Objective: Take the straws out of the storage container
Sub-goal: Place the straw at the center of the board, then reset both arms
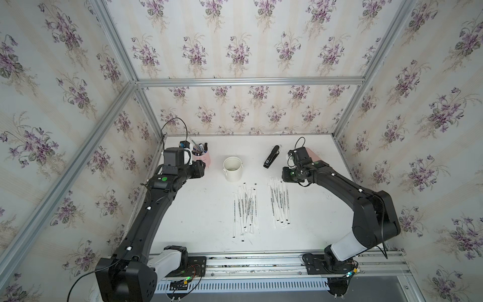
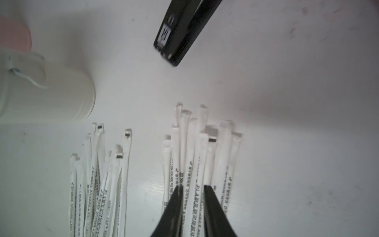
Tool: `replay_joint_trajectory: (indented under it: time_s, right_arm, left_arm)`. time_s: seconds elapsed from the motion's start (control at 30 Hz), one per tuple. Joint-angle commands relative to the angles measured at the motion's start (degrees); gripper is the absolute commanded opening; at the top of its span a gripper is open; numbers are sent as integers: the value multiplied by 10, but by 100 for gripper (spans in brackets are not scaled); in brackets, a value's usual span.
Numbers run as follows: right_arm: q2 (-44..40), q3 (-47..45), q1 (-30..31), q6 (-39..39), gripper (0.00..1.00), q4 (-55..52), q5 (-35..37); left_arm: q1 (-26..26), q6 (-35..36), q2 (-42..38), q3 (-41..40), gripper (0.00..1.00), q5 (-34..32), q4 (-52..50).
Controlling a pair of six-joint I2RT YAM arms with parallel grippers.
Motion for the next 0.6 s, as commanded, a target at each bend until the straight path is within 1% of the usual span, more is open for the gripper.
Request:
replay_joint_trajectory:
  time_s: [0.0, 0.07, 0.1, 0.17, 0.27, 0.33, 0.37, 0.4, 0.57]
  right_arm:
    - [-48, -69, -32, 3, 23, 139, 156]
    - [-74, -139, -44, -8, 27, 240, 246]
    - [-78, -168, -48, -26, 29, 286, 283]
    - [-59, -207, -57, -49, 34, 346, 345]
    - [8, -227, -72, -73, 34, 406, 384]
    - [47, -238, -75, -83, 33, 448, 389]
    - [58, -243, -75, -103, 32, 484, 378]
    - [61, -228, -76, -104, 31, 458, 356]
    - [18, -311, -78, -188, 30, 633, 274]
  left_arm:
    - [0, 42, 13, -54, 57, -79, 147]
    - [0, 82, 26, -74, 57, -111, 174]
    - [1, 103, 33, -80, 57, -129, 183]
    - [3, 126, 48, -91, 57, -159, 198]
    - [6, 154, 62, -129, 57, -177, 255]
    - [11, 174, 69, -163, 57, -164, 308]
    - [13, 182, 73, -177, 57, -156, 333]
    - [16, 188, 78, -190, 57, -148, 358]
    - [26, 203, 105, -229, 58, -120, 425]
